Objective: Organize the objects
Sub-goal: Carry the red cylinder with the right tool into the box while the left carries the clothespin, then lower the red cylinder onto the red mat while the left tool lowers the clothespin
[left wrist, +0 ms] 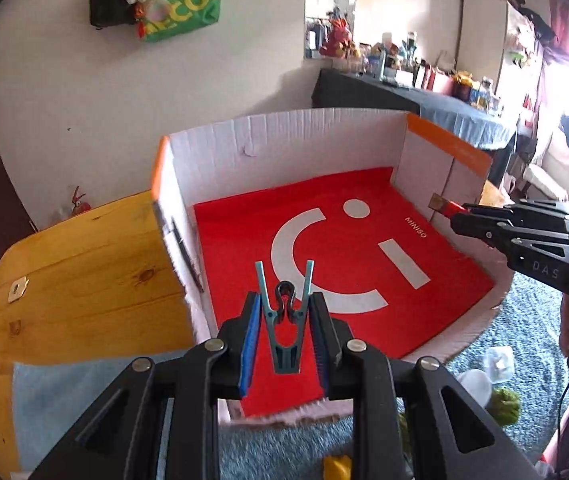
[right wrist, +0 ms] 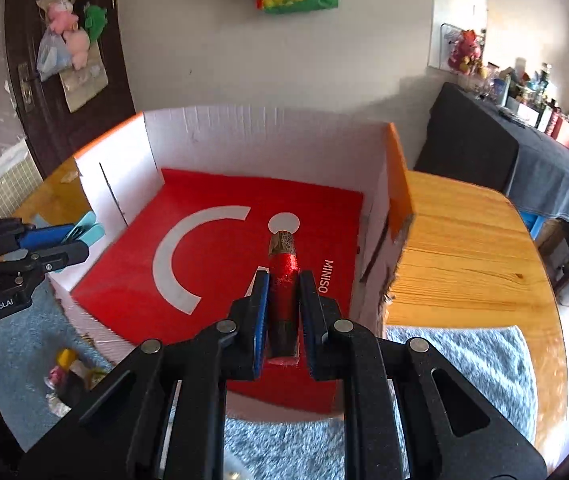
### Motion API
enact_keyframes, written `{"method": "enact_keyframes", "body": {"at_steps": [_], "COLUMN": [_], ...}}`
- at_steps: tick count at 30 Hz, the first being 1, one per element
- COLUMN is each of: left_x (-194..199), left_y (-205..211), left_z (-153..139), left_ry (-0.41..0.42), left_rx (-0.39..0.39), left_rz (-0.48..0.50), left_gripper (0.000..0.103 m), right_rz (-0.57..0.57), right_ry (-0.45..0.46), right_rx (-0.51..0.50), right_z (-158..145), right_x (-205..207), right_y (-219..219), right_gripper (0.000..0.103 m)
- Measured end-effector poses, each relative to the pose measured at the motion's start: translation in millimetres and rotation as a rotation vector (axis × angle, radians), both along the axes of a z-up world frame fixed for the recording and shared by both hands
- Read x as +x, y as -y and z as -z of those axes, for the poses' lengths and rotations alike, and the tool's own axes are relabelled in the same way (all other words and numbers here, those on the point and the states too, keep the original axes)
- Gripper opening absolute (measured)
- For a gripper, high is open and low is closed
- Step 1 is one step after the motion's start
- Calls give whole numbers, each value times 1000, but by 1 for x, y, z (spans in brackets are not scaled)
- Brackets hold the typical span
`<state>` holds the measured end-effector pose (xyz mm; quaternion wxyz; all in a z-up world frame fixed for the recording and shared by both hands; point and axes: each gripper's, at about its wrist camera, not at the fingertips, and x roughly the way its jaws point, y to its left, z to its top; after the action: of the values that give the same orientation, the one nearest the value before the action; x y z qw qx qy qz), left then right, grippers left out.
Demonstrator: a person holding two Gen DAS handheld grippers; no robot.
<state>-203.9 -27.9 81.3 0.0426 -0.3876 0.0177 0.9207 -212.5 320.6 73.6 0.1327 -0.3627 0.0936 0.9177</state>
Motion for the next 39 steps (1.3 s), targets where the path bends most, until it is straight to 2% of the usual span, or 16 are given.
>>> {"method": "enact_keyframes", "body": {"at_steps": [4,19,24,30,39], "left_x": [-13,-40,-46,-49,-51], "left_y": [-7,-13,-11,-17,-13], "left_z": [6,30,40,45,46], "left_ry": [24,130,174,177,184], "left_rx": [-42,-95,-88,-126,-119], "left_rz": [21,48,53,67,68], "left_gripper": [25,25,25,26,26], "right_rz": [-29,-83,-90,-109,-118], "right_ry": [62,227,253,273,281], "right_rx": [-2,-30,-34,-12,-5], "right_z": [10,36,42,46,46], "right_x": [-15,-39,-41,-42,-42], "right_y": [-2,-5,-6,-2,-5], "right_gripper": [14,14,14,14,14]}}
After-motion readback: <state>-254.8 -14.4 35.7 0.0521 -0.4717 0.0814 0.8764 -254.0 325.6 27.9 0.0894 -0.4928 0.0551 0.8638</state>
